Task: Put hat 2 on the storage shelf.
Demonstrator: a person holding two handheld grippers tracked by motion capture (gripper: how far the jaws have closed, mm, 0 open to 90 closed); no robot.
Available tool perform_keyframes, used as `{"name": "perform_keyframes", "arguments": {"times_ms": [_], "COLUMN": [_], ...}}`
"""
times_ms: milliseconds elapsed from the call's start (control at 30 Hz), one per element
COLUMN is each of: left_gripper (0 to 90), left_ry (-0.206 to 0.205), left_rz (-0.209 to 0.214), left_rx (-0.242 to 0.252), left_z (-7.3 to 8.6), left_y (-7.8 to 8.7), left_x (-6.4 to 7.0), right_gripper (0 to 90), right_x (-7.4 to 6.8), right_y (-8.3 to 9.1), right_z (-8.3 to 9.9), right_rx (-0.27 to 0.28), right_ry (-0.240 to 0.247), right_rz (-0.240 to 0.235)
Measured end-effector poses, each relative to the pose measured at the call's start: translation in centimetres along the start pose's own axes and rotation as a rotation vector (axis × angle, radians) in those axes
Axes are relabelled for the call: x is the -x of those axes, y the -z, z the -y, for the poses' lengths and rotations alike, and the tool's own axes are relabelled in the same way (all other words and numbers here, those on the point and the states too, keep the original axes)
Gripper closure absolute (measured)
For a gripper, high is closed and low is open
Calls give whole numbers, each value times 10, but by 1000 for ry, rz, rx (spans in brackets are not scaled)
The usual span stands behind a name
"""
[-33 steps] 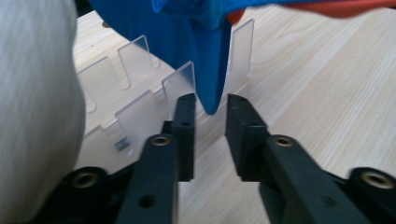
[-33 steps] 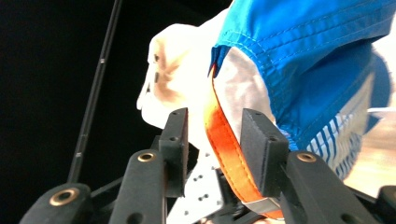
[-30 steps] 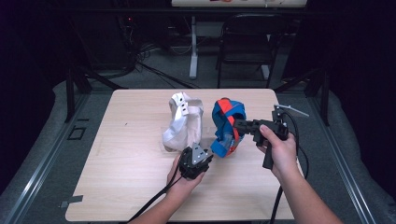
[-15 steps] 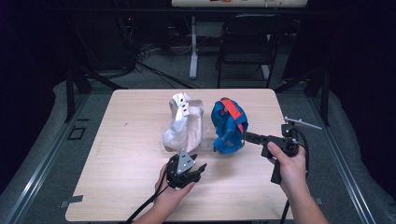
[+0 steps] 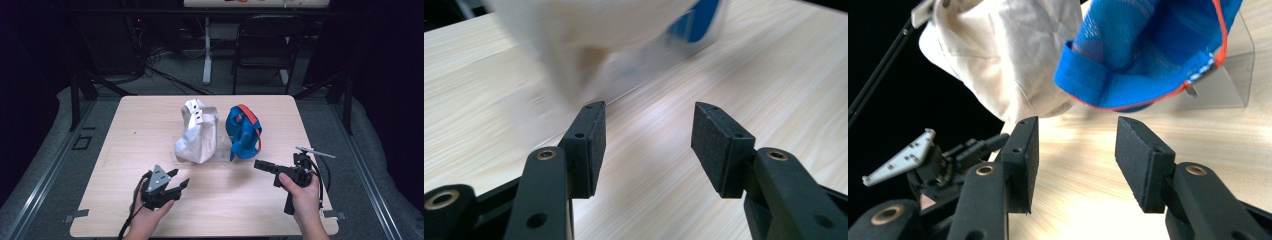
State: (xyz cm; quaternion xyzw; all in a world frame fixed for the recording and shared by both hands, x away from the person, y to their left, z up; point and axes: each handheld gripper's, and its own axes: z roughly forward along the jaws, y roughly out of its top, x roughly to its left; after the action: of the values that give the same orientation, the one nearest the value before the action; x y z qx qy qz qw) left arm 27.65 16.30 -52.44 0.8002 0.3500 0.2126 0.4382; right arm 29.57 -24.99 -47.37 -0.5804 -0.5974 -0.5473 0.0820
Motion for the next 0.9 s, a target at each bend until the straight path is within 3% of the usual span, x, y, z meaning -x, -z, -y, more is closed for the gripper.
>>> {"name": "perform_keyframes", "arguments": {"times_ms": [233,433,567,733,900], "left_gripper": [474,462,457,453,453], "left_ry": [71,126,159,190,210], "left_rz": [-97,-145,-169,-186,-188], "left_rx": [-7,-27,-35,-56,-45], "left_z": [20,37,48,59,65], "left_y": [30,53,64,71,70], "left_x": [-44,-72,-83,-90,-94], "right_gripper": [577,596,573,558,565], "right_x": [5,7,8,11,14], "right_y": [-2,-5,-7,-9,-10], "right_z": [10,20,26,33,41], "right_rx": [-1,-9,-4,-30,-33], "right_ry": [18,78,108,140,185], "right_rz": [-15,50,100,114,132]}}
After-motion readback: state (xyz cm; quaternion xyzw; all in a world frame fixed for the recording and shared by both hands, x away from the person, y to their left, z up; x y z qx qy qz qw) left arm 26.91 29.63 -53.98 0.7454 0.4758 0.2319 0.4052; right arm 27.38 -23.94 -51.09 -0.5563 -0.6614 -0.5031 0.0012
